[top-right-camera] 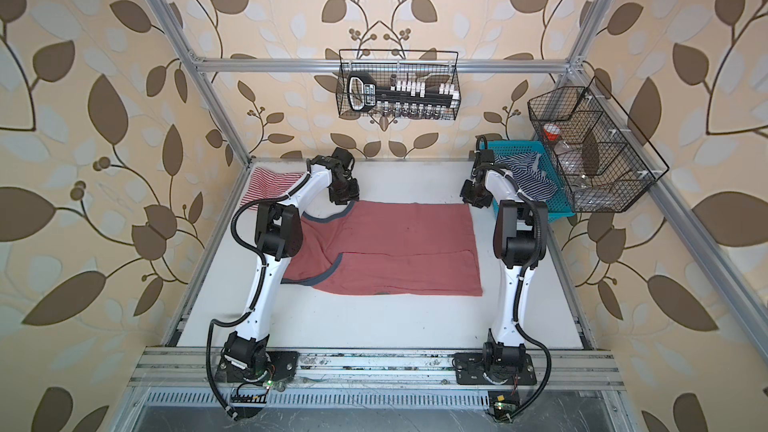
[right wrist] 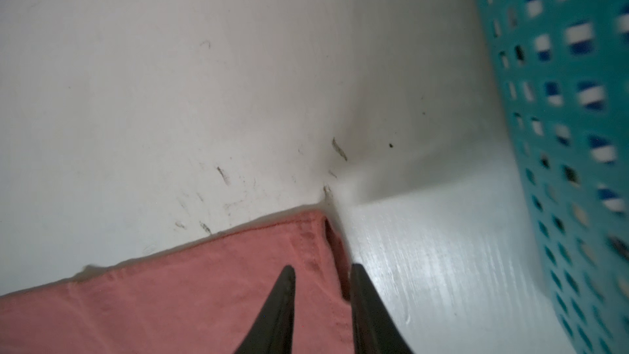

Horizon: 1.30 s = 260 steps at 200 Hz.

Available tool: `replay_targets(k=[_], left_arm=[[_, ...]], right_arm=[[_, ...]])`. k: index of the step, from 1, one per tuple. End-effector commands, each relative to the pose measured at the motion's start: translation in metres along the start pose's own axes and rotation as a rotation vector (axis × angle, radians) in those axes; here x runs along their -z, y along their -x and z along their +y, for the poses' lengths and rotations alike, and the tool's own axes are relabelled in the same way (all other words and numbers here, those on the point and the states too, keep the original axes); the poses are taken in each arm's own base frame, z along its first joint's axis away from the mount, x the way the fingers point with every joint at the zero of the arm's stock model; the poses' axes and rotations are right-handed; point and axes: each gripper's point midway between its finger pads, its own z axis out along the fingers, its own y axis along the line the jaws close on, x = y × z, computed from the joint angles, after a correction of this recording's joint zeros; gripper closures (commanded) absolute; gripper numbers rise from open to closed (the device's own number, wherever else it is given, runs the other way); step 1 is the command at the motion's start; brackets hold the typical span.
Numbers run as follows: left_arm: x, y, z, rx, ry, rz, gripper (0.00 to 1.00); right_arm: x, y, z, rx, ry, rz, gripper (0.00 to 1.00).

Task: Fold and stack the tank tops
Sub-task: 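Lower the hem onto the far edge with both grippers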

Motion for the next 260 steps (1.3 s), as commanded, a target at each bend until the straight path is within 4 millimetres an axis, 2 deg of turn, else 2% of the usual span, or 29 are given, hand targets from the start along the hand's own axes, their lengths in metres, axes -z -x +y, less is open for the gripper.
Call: replay_targets(k=[1,64,91,126,141,157,179,243,260], left_arm=[[0.006,0.011,-0.006,0.024,-0.049,-0.02,0.53],[0.002,0.013,-0.005,0.027,-0.053,-0.023,0.57],[0.001,0.011,-0.005,0.029,-0.056,-0.016,0.7],[0.004,0.01,-0.003,0.018,-0.043,-0.014,0.81],[0.004,0.01,-0.001,0.013,-0.036,-0.014,0.82],[0.007,0.01,-0.001,0.008,-0.031,-0.018,0.86],[0.01,0.012,0.001,0.003,-0.021,-0.027,1.0],[0.017,0.014,0.001,-0.001,-0.026,-0.035,1.0],[0.017,0.013,0.001,-0.001,-0.027,-0.035,1.0]], right_arm=[[-0.011,-0.001,-0.003,0.004,0.002,0.03,0.71],[-0.024,-0.005,-0.008,0.004,-0.015,0.054,0.71],[-0.028,-0.005,-0.008,0.002,-0.011,0.061,0.74],[-0.031,-0.004,-0.007,0.002,-0.007,0.063,0.83],[-0.031,-0.004,-0.007,0.003,-0.013,0.071,0.81],[-0.028,-0.004,-0.01,0.017,-0.045,0.067,0.75],[-0.022,0.0,-0.013,0.045,-0.093,0.04,0.73],[-0.014,-0.002,-0.01,0.139,-0.208,-0.004,0.73],[-0.007,0.002,-0.005,0.182,-0.243,-0.048,0.73]])
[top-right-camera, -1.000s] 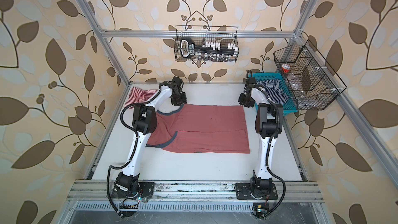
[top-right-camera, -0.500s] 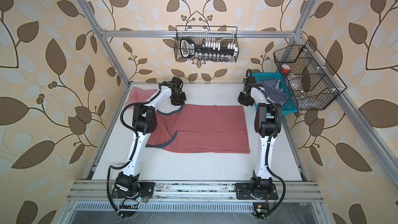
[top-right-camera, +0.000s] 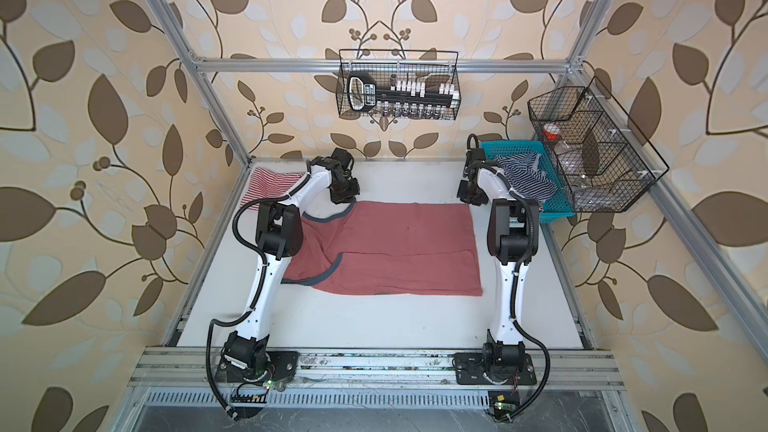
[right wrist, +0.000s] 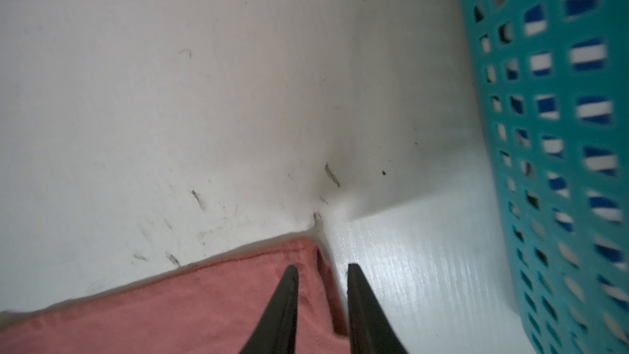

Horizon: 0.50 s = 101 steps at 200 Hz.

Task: Fold and stack the tank tops
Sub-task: 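Lower the hem onto the far edge with both grippers, then hold both grippers at the folded far edge and release the hem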

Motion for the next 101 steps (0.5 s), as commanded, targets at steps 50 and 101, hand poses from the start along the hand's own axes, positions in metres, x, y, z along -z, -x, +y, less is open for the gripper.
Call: replay_targets(k=[50,101], left_arm=[[0.021,0.005,0.002,-0.005,0.0,-0.022,1.0],[0.022,0.004,0.003,-0.009,0.001,-0.02,1.0]], right_arm=[[0.009,0.002,0.003,0.091,-0.09,-0.067,0.72],[0.0,0.005,0.005,0.095,-0.091,-0.059,0.71]])
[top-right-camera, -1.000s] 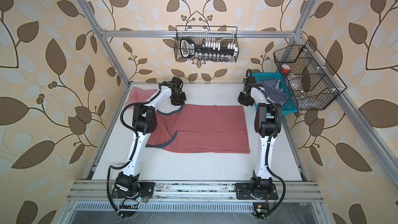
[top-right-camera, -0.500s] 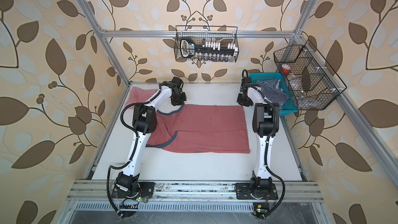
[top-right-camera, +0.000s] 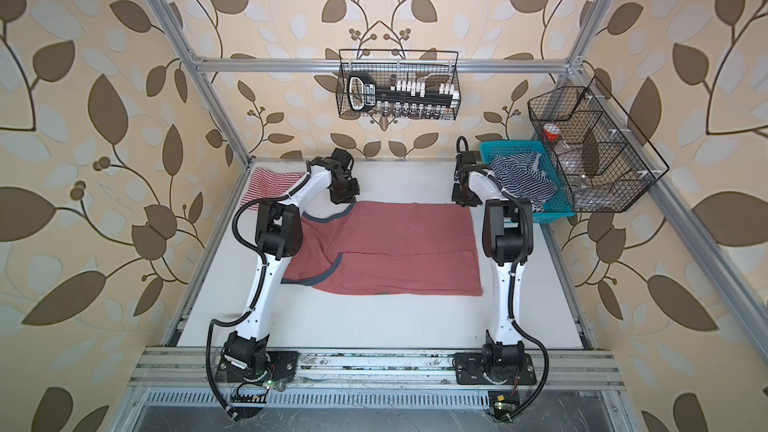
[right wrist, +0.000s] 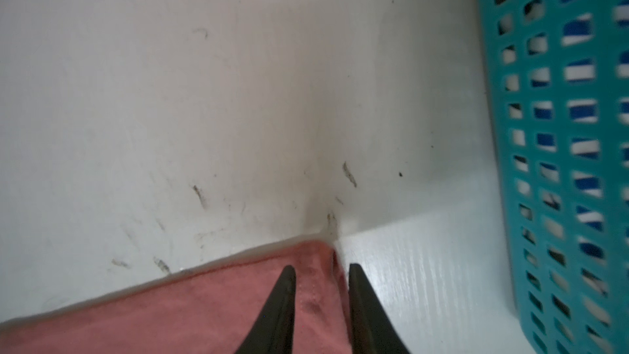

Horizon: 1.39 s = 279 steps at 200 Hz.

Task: Fold and stack the tank tops
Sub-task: 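Hold both grippers at the folded far edge and release the hem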

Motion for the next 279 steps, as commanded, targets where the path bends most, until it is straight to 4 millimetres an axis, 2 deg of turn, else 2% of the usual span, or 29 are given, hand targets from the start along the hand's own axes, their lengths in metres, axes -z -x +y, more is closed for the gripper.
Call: replay_targets(k=[1,73,144,152,167,179,222,279], left_arm=[[0.022,0.004,0.003,-0.007,0.003,-0.018,1.0],[0.021,0.003,0.006,-0.009,0.013,-0.01,1.0],[0.02,0.002,0.007,-0.012,0.016,-0.01,1.0],[0.02,0.002,0.007,-0.011,0.017,-0.009,1.0],[0.019,0.001,0.008,-0.011,0.018,-0.008,1.0],[0.02,0.002,0.008,-0.01,0.017,-0.01,1.0],[0.03,0.008,0.003,-0.016,0.005,-0.038,1.0],[0.064,0.013,-0.012,-0.035,-0.057,-0.102,1.0]], right_arm=[[0.003,0.008,-0.003,0.013,-0.018,-0.016,0.71],[-0.013,0.001,0.004,0.019,0.011,0.035,0.74],[-0.022,-0.01,-0.001,0.038,-0.023,0.077,0.75],[-0.023,-0.01,-0.002,0.031,-0.024,0.079,0.76],[-0.022,-0.008,-0.002,0.025,-0.015,0.073,0.87],[-0.02,-0.005,-0.003,0.023,-0.012,0.061,1.0],[-0.002,0.009,-0.006,0.019,-0.006,0.005,1.0],[0.036,0.016,-0.008,0.002,0.064,-0.095,1.0]])
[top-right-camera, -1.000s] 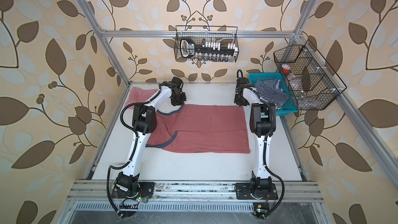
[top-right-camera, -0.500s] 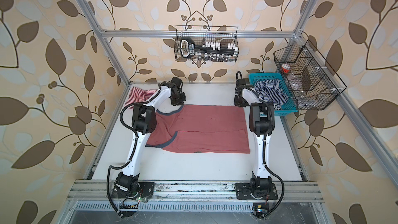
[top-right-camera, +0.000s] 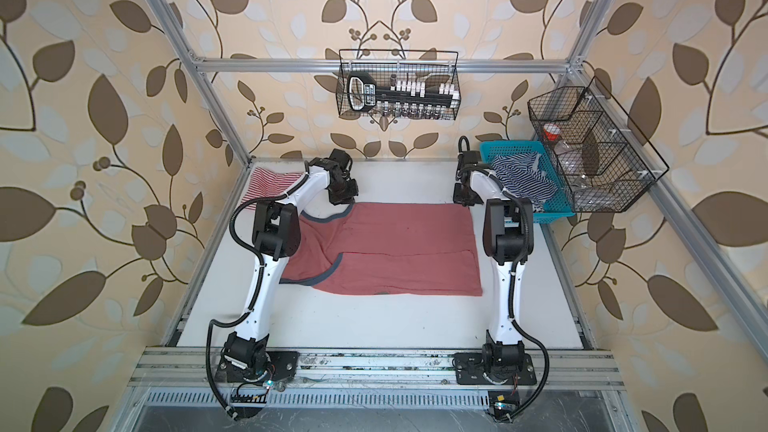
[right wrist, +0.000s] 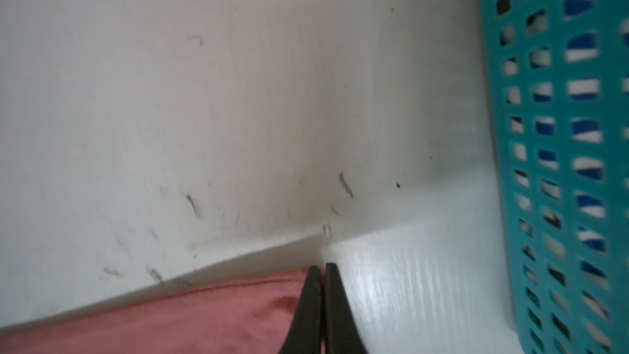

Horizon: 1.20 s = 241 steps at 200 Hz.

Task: Fold and stack the tank tops
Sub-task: 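Hold both grippers at the folded far edge and release the hem, then grasp the folded maroon shirt's far edge with both grippers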

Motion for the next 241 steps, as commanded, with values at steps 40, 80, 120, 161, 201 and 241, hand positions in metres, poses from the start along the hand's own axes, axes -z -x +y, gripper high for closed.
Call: replay_targets(k=[40,80,120,161,201,241], left_arm=[[0.078,0.014,-0.024,-0.054,-0.09,-0.127,1.0],[0.087,-0.007,-0.021,-0.078,-0.08,-0.106,1.0],[0.098,-0.028,-0.014,-0.071,-0.071,-0.116,1.0],[0.107,-0.049,-0.014,-0.088,-0.059,-0.118,1.0],[0.112,-0.071,-0.019,-0.123,-0.035,-0.115,1.0],[0.111,-0.095,-0.013,-0.14,-0.004,-0.094,1.0]], right_arm=[[0.055,0.005,0.001,-0.012,0.112,-0.142,1.0],[0.064,-0.016,-0.002,-0.014,0.133,-0.14,1.0],[0.071,-0.039,-0.007,-0.022,0.144,-0.133,1.0],[0.076,-0.06,-0.017,-0.027,0.118,-0.122,1.0],[0.084,-0.077,-0.031,-0.051,0.096,-0.13,1.0],[0.09,-0.092,-0.04,-0.047,0.08,-0.122,1.0]])
